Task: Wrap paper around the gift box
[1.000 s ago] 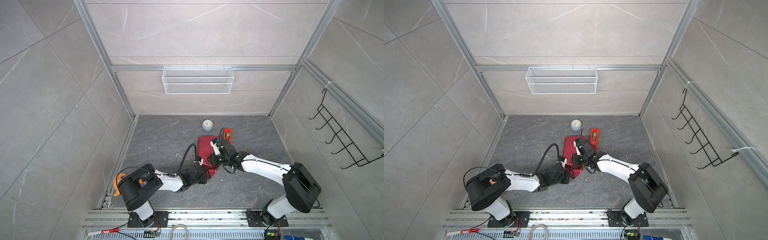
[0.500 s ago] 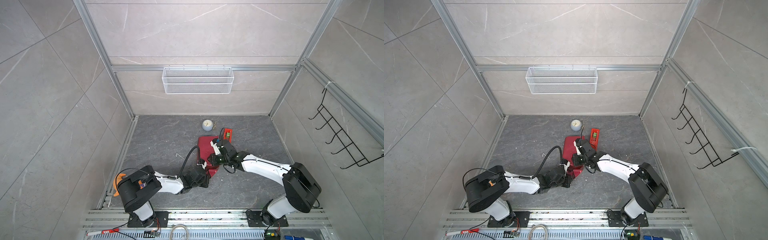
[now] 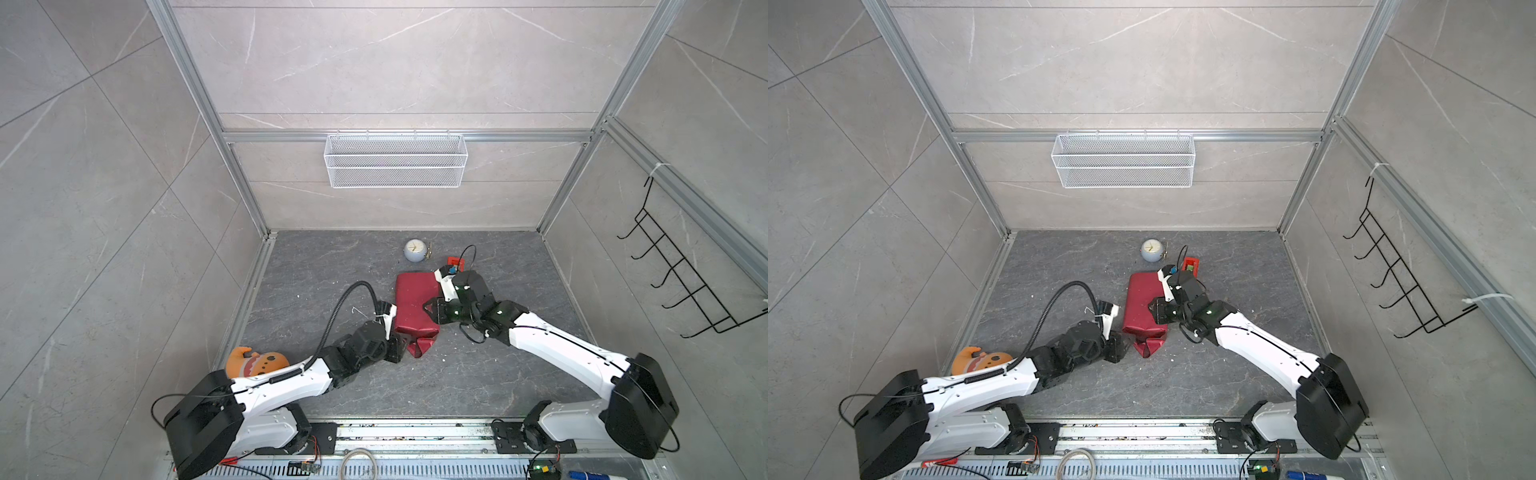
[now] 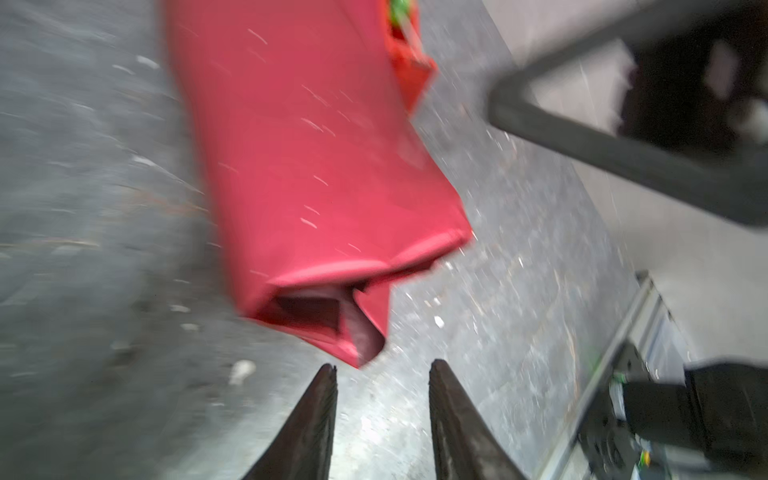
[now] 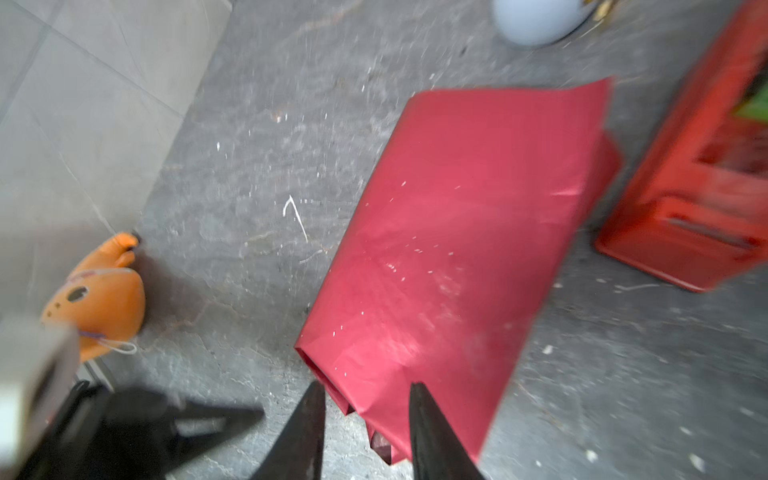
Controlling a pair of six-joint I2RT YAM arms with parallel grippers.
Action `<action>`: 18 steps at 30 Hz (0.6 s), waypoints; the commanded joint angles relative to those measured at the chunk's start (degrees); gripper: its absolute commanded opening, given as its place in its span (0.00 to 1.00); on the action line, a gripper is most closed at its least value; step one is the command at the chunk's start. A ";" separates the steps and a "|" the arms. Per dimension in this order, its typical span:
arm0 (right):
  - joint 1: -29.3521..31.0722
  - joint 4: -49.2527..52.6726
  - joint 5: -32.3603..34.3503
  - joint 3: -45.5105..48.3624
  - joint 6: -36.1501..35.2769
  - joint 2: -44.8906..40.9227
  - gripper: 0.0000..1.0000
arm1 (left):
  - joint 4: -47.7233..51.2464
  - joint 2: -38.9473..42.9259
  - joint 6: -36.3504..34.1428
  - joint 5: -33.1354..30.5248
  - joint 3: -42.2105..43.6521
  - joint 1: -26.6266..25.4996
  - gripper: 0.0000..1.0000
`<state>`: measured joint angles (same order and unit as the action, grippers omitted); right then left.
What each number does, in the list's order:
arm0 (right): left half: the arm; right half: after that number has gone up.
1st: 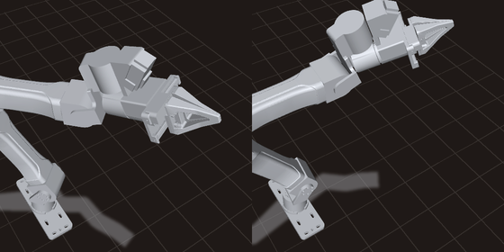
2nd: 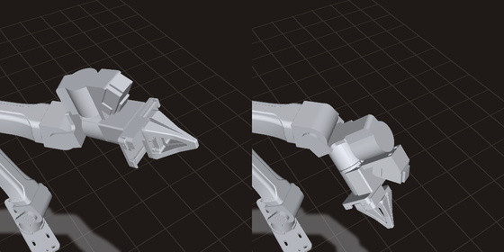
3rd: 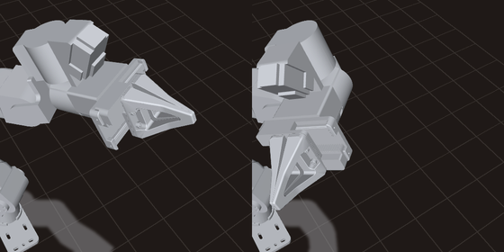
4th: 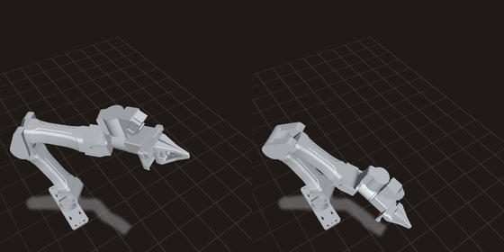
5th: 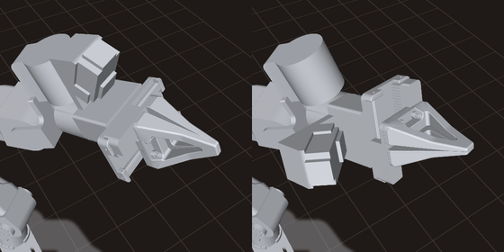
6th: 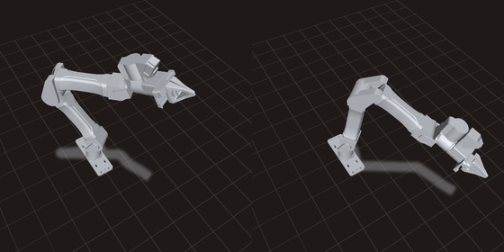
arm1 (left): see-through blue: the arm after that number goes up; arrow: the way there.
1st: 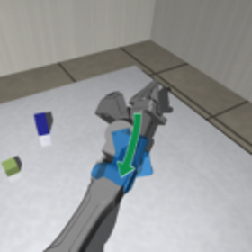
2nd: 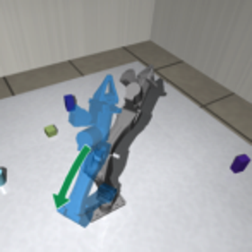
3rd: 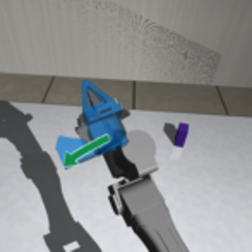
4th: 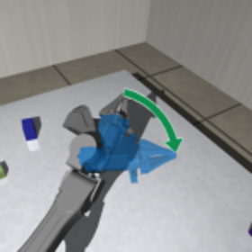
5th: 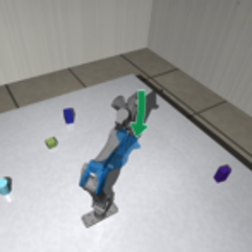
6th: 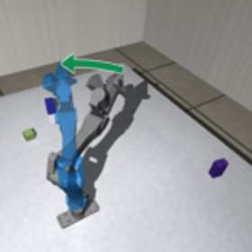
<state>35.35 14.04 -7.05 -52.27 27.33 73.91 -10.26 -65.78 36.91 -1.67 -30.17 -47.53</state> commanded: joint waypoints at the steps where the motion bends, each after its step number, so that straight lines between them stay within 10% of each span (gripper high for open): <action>1: -2.78 2.47 0.38 4.65 3.55 -1.79 0.48 | 0.56 0.33 4.59 7.36 -0.34 7.68 0.50; 18: -5.64 -7.90 -10.72 0.56 8.48 14.39 0.63 | -2.04 -19.65 8.30 17.32 -11.22 6.43 0.62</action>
<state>30.33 7.64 -15.70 -49.17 36.27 87.37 -10.17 -85.82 44.21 13.76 -40.47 -39.99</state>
